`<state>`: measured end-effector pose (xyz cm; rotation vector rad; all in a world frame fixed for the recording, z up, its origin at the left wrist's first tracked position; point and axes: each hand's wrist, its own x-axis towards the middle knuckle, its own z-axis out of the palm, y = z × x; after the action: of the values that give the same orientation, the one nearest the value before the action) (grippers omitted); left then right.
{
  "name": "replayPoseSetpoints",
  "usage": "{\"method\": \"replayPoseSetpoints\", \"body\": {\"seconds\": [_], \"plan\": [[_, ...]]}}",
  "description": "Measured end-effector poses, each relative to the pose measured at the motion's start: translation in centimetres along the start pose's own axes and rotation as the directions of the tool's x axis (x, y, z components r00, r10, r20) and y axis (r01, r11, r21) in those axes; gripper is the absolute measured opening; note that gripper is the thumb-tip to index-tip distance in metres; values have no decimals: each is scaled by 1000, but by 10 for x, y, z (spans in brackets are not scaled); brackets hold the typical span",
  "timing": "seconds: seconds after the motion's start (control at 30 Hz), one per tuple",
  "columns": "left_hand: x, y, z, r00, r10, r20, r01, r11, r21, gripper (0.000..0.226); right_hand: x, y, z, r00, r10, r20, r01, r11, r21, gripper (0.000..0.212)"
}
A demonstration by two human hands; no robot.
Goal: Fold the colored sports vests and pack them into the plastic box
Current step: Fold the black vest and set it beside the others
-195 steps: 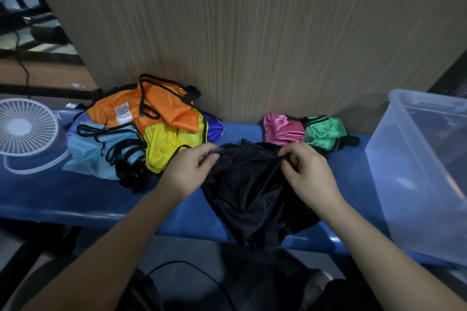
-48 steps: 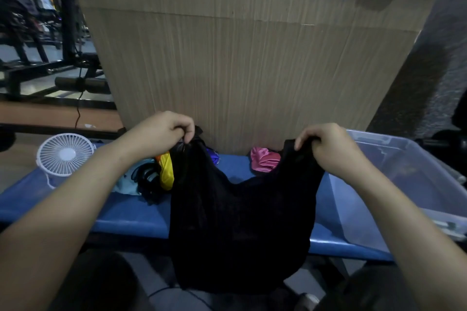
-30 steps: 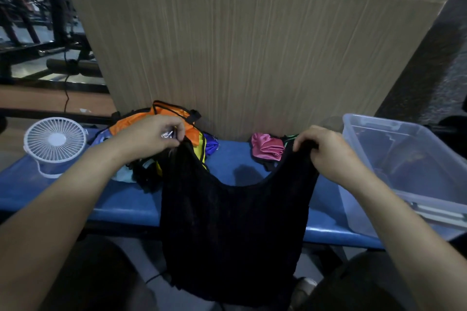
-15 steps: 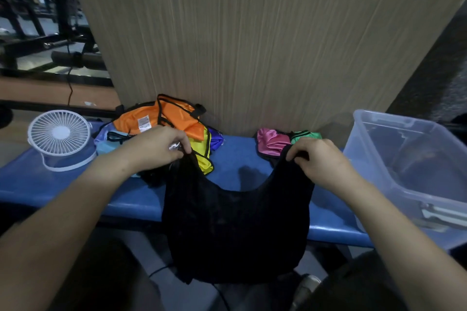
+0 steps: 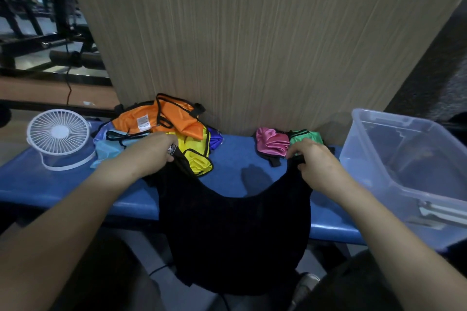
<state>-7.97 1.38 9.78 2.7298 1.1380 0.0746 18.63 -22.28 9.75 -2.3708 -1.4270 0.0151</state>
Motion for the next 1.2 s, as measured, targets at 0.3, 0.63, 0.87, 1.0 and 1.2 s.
{"method": "replayPoseSetpoints", "body": {"seconds": [0.3,0.63,0.87,1.0,1.2], "plan": [[-13,14,6,995,29,-99,-56,956,-287,15,-7,-8,3,989,45,-144,-59,994,-96,35],[-16,34,7,997,41,63,-29,983,-181,31,-3,-7,8,993,111,-28,-110,994,9,15],[-14,26,5,992,120,36,-113,980,-165,32,-4,-18,-2,980,104,168,-122,988,99,21],[-15,24,2,984,179,-6,-175,958,-225,21,-7,-21,-4,958,67,279,-134,964,228,25],[-20,27,3,981,112,161,-80,979,-189,39,-9,-18,-5,947,47,317,-152,937,315,32]]}}
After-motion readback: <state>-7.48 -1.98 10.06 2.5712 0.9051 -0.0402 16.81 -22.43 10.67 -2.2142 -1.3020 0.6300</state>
